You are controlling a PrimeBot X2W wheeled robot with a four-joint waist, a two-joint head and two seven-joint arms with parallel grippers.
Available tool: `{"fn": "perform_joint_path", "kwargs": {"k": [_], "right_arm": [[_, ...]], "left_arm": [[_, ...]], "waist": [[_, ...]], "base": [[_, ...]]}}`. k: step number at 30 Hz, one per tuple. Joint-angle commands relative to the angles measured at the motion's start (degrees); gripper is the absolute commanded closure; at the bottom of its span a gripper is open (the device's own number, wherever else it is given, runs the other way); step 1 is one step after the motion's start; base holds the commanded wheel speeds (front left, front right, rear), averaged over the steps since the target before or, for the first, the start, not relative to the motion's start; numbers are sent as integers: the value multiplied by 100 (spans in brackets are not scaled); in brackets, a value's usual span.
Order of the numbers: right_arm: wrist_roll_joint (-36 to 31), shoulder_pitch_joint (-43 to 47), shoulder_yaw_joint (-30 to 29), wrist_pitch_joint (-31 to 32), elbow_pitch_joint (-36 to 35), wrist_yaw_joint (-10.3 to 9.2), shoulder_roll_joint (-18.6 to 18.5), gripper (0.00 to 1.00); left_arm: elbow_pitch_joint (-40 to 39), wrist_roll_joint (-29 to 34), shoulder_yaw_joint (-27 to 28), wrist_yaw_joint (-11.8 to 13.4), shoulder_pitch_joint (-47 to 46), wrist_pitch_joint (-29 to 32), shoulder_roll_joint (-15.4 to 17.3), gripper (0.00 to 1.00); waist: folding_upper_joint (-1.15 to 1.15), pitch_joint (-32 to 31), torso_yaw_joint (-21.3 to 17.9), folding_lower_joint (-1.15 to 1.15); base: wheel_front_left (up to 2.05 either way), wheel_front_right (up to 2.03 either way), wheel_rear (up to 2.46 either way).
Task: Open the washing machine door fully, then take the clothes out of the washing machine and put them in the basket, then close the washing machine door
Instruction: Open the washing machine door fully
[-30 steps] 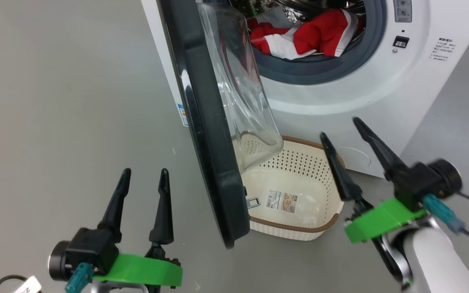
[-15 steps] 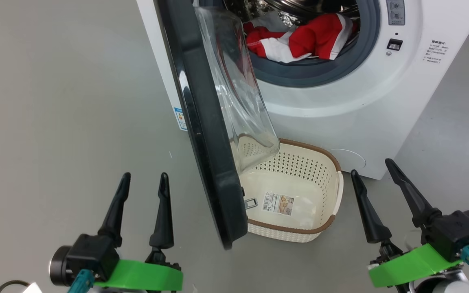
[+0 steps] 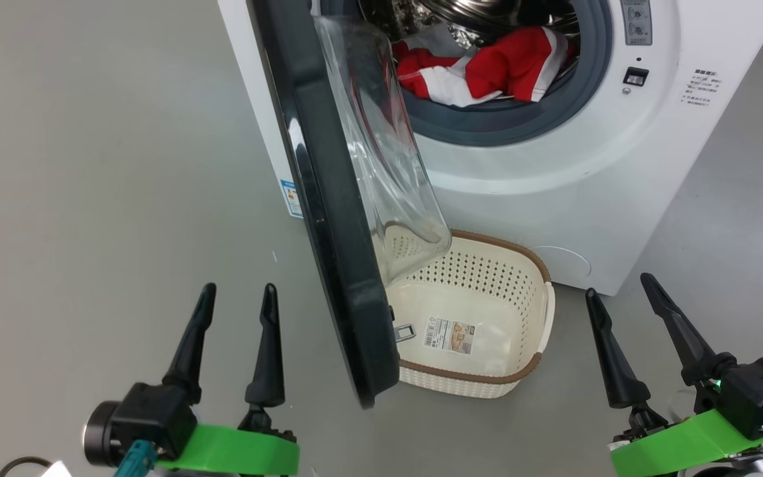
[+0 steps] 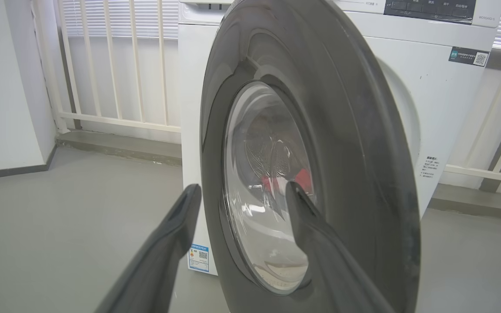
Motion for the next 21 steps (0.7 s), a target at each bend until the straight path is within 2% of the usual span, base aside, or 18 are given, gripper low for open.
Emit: {"fn": "perform_joint_path", "kwargs": {"k": [1, 2, 3, 11, 21], "right_arm": [[80, -64, 123, -45, -164, 35, 3, 0], [90, -66, 124, -46, -158, 35, 3, 0], [99, -68, 125, -49, -152, 35, 3, 0], [201, -55, 109, -83, -80, 35, 4, 0], [283, -39, 92, -113, -16, 35, 4, 0]], "left_arm": [[-99, -31, 196, -5, -22, -60, 67, 17], [-101, -36, 198, -3, -21, -55, 73, 78], [-107, -43, 200, -2, -24, -50, 77, 100], [-341, -12, 263, 27, -111, -64, 130, 100], [-1039, 235, 193, 50, -439, -10, 217, 100]], "waist": [[0, -19, -6, 0], [0, -20, -12, 0], [0, -23, -18, 0], [0, -69, -67, 0], [0, -146, -120, 0]], "base": [[0, 0, 0], [0, 0, 0], [0, 0, 0], [0, 0, 0], [0, 0, 0]]}}
